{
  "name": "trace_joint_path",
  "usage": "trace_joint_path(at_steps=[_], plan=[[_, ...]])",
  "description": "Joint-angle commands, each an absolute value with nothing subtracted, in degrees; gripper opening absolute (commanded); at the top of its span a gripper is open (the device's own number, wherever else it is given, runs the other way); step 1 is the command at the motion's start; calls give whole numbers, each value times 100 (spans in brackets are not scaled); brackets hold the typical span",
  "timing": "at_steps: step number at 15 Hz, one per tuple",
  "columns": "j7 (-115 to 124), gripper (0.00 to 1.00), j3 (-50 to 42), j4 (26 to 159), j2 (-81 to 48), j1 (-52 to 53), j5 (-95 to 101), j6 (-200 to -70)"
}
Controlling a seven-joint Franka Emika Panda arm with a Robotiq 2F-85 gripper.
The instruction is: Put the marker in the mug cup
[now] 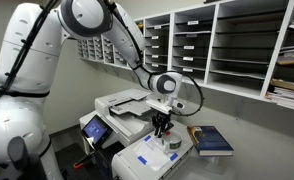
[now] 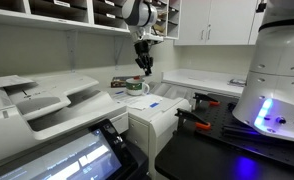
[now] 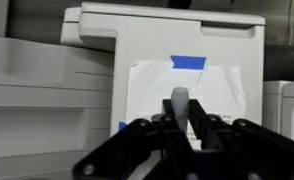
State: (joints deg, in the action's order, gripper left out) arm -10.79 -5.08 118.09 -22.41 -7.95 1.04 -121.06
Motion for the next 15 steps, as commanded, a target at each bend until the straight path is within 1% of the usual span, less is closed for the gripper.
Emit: trace_joint_path(at_steps=[1, 5, 11, 12, 13, 15], plan=[[-835, 6, -463, 11419, -2466, -995, -508, -11648], [-701, 6, -395, 11063, -2840, -1196, -1543, -11396], [-81, 6, -519, 10814, -3068, -1245, -2286, -11811], [16, 47, -547, 10788, -3069, -1259, -2306, -11814], [78, 50, -565, 10780, -3063, -1268, -2309, -11845], [72, 62, -602, 10845, -2982, -1236, -2201, -12032]])
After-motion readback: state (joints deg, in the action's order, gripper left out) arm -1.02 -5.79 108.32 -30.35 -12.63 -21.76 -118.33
